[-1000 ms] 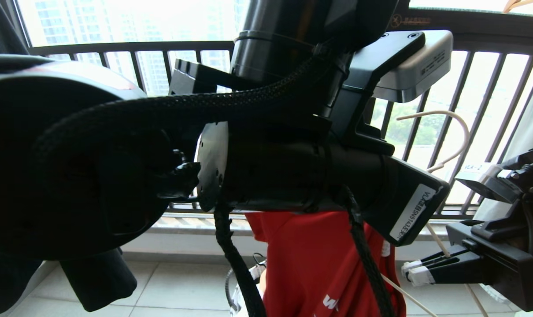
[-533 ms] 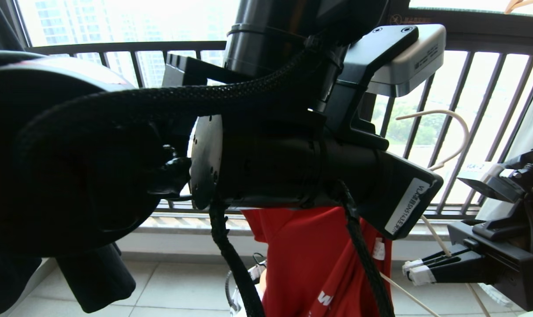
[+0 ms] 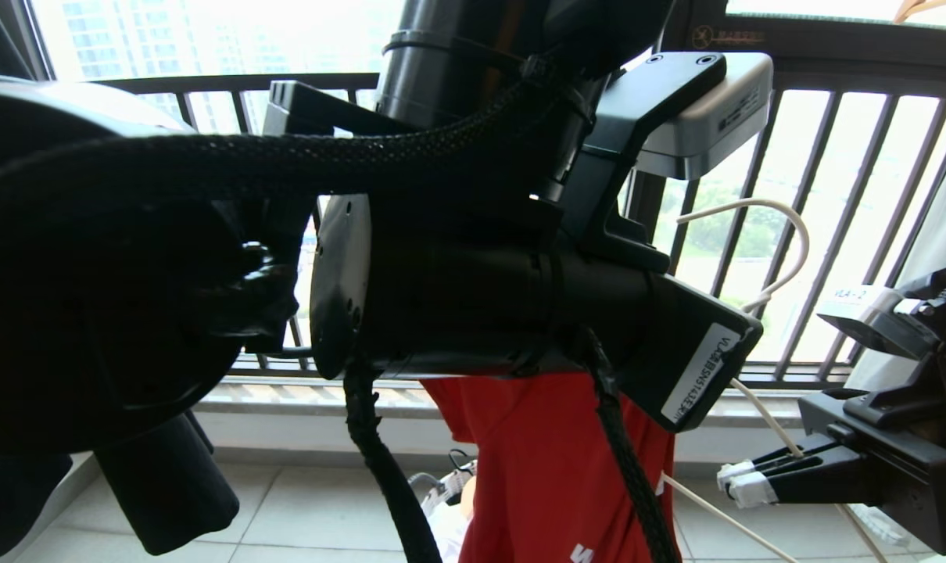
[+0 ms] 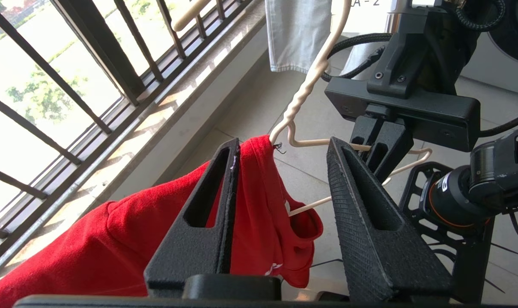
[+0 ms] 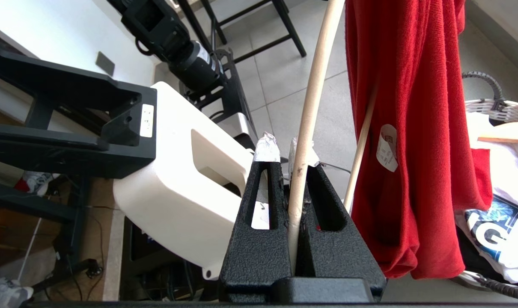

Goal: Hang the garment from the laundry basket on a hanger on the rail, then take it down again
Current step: Hang the clothes on the clothes rack

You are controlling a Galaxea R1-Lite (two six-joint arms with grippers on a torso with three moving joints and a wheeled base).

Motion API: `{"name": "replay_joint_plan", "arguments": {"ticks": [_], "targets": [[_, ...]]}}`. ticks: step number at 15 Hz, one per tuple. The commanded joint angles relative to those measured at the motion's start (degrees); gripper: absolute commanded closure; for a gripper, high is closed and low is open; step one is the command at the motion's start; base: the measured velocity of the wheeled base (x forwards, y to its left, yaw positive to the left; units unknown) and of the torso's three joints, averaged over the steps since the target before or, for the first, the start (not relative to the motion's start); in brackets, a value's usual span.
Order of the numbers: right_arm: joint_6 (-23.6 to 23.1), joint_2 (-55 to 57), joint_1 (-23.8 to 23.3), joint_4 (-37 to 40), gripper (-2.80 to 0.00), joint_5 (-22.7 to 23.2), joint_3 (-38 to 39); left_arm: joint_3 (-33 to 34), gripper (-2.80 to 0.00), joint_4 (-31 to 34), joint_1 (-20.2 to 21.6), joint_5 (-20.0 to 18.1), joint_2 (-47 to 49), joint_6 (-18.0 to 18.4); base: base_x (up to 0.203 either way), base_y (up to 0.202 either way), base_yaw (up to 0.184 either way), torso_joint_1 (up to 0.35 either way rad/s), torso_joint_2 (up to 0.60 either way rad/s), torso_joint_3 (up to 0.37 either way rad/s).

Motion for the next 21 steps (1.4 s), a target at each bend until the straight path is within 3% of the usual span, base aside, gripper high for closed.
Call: {"name": "replay_joint_plan", "arguments": {"ticks": [1, 6, 9, 10, 15, 17, 19, 21], "targets": [[-0.14, -0.15, -0.01, 0.12, 0.00, 0.43, -0.01, -0.38, -2.80, 0.29, 0.00, 0.05, -0.28, 0.02, 0.000, 0.000, 0.000, 0.000, 0.00, 0.000], [-0.12, -0.86, -0.01, 0.12, 0.00, 0.71, 0.05, 0.78, -2.80, 7.21, 0.20, 1.50, -6.82, 0.04, 0.000, 0.000, 0.000, 0.000, 0.00, 0.000], [-0.12, -1.29, -0.01, 0.20, 0.00, 0.87, 0.08, 5.29, -2.80, 8.57, 3.74, 1.65, -10.87, 0.06, 0.000, 0.000, 0.000, 0.000, 0.00, 0.000], [-0.12, -1.32, -0.01, 0.20, 0.00, 0.88, 0.08, 6.14, 0.00, 8.60, 5.23, 1.62, -11.47, 0.09, 0.000, 0.000, 0.000, 0.000, 0.00, 0.000], [-0.12, -2.97, 0.08, 0.20, 0.00, 1.54, -0.51, 6.04, 0.00, 9.24, 16.06, -0.55, -11.97, 1.91, 0.000, 0.000, 0.000, 0.000, 0.00, 0.000], [-0.14, -2.87, -0.01, 0.20, 0.00, 2.18, -1.31, 4.36, 0.00, 12.94, 21.48, -8.80, -12.21, 5.31, 0.000, 0.000, 0.000, 0.000, 0.00, 0.000], [-0.35, -1.53, 0.08, 0.12, 0.00, 2.31, -1.79, -2.13, 0.00, 21.16, 26.53, -16.78, -11.72, 9.94, 0.000, 0.000, 0.000, 0.000, 0.00, 0.000], [-0.43, 0.84, 0.08, 0.12, 0.00, 3.02, -3.45, -9.10, 0.00, 29.49, 29.54, -21.00, -9.60, 14.04, 0.000, 0.000, 0.000, 0.000, 0.00, 0.000]]}}
